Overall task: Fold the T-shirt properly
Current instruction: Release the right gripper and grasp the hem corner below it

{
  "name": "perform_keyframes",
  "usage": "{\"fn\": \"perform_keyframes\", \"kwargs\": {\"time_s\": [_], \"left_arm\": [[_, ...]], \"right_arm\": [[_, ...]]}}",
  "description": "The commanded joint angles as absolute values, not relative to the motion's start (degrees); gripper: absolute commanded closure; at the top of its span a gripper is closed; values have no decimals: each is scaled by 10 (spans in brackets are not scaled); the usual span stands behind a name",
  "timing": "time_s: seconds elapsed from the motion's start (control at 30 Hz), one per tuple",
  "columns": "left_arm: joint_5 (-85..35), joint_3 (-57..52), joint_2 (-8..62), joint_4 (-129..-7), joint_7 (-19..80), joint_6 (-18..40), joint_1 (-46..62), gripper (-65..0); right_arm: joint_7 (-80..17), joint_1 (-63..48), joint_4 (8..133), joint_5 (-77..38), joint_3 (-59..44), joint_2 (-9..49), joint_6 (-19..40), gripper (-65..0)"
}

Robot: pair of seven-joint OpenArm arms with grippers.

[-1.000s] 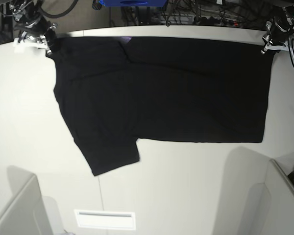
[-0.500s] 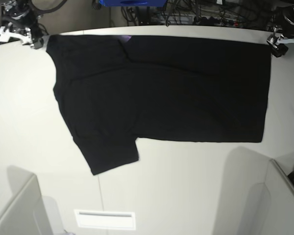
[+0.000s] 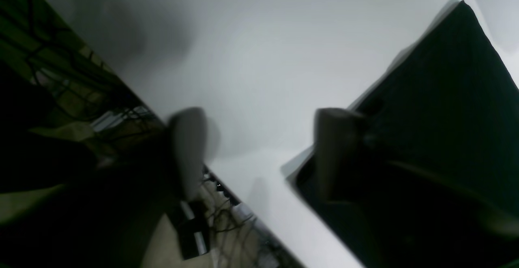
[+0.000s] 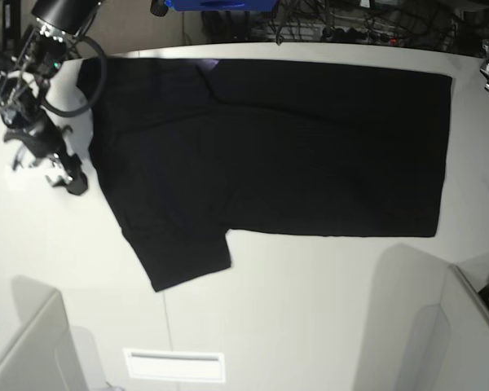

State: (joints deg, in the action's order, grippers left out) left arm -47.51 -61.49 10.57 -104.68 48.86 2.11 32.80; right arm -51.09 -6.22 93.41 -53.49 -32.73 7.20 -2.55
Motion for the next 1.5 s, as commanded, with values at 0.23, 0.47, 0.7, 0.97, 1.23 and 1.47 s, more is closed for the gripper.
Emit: {"fn": "perform_keyframes", "kwargs": {"time_s": [0.23, 0.47, 0.7, 0.97, 1.23, 1.47], "left_arm": [[-481, -504, 112, -1057, 480, 27, 327, 0], [-481, -488, 111, -1057, 480, 27, 327, 0], [-480, -494, 112, -1057, 480, 27, 331, 0], [-480, -494, 113, -1057, 480, 27, 327, 0], [-480, -494, 113, -1056, 479, 27, 327, 0], [-480, -494, 113, -1055, 479, 27, 320, 0]], "right_arm": [[-436, 163, 716, -341, -225, 80, -51, -300], [-393, 307, 509, -288, -198, 92, -50, -417], [-284, 398, 284, -251, -107, 109, 1, -420], [-320, 403, 259, -253, -22, 98, 77, -417], [-347, 353, 357, -253, -15, 85, 78, -333], [-361, 343, 385, -250, -15, 85, 77, -320]]}}
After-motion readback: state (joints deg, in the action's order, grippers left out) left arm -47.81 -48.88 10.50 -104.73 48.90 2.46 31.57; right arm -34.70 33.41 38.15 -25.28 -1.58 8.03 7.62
